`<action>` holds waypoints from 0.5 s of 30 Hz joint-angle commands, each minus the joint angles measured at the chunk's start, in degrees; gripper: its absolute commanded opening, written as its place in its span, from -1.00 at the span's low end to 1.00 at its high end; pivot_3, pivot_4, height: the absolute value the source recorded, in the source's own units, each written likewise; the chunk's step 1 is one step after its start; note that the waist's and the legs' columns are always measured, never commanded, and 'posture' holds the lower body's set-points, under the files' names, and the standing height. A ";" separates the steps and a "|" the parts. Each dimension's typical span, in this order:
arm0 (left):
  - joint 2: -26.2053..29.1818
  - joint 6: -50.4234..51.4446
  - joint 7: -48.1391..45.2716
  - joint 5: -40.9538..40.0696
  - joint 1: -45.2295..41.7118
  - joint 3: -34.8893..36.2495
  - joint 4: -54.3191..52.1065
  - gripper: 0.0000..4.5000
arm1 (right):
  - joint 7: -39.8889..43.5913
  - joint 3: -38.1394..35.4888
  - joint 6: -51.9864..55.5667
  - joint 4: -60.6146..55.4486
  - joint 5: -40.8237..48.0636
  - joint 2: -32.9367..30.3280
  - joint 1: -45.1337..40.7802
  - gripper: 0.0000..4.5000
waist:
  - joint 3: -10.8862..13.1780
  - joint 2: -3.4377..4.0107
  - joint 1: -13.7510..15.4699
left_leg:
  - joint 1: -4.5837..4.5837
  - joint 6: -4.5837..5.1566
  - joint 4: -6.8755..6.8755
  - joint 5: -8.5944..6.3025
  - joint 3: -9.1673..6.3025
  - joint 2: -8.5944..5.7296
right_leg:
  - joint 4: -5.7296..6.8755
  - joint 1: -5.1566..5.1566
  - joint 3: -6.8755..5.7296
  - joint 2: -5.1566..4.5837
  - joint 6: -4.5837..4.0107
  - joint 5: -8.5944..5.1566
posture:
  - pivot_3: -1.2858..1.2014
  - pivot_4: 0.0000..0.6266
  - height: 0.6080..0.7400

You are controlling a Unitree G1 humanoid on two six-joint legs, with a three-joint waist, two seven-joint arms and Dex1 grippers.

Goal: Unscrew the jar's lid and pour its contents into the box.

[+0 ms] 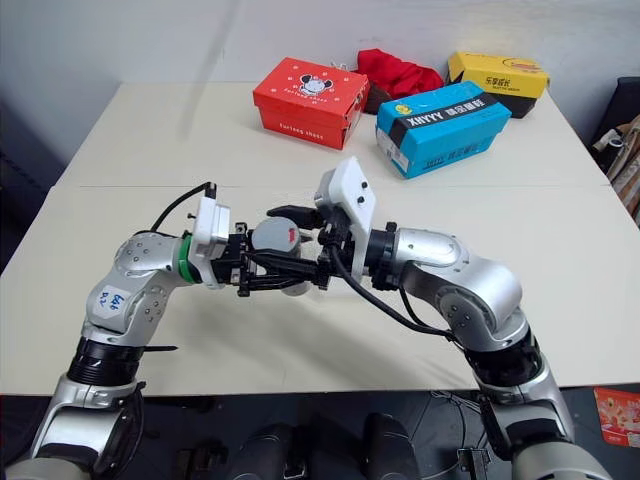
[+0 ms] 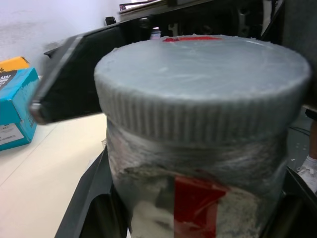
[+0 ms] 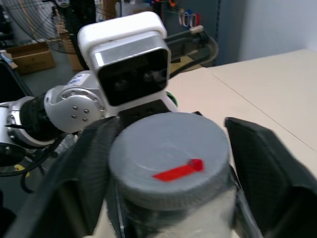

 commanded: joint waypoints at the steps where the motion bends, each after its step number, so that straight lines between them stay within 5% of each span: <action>1: 0.32 -1.18 -0.98 -0.67 -0.36 0.42 -2.23 0.05 | 2.35 -0.56 -1.25 -0.34 -1.33 0.03 -0.40 0.16 | 0.00 -0.01 0.01 | 0.00 0.00 0.00 0.00 0.00 0.01 | 0.00 0.00 -0.01 0.02 0.00 0.00 | 0.03 -0.52 1.00; 10: 1.86 -0.69 -12.57 -4.84 -3.23 -1.35 -2.61 0.05 | 32.61 0.31 -6.80 9.23 -1.27 -6.66 -7.10 0.16 | 0.00 -0.02 -0.02 | 0.00 0.01 0.02 0.01 0.02 0.00 | -0.03 0.00 0.01 0.05 0.00 0.00 | 0.03 -0.52 1.00; 15: 1.06 -0.14 -12.84 -5.71 -4.31 -1.57 -3.72 0.05 | 36.71 -0.59 -7.13 14.03 -2.02 -6.26 -9.17 0.16 | 0.00 -0.03 -0.03 | 0.02 0.01 0.02 0.01 0.02 0.02 | 0.00 0.00 0.01 0.06 0.00 0.00 | 0.03 -0.52 1.00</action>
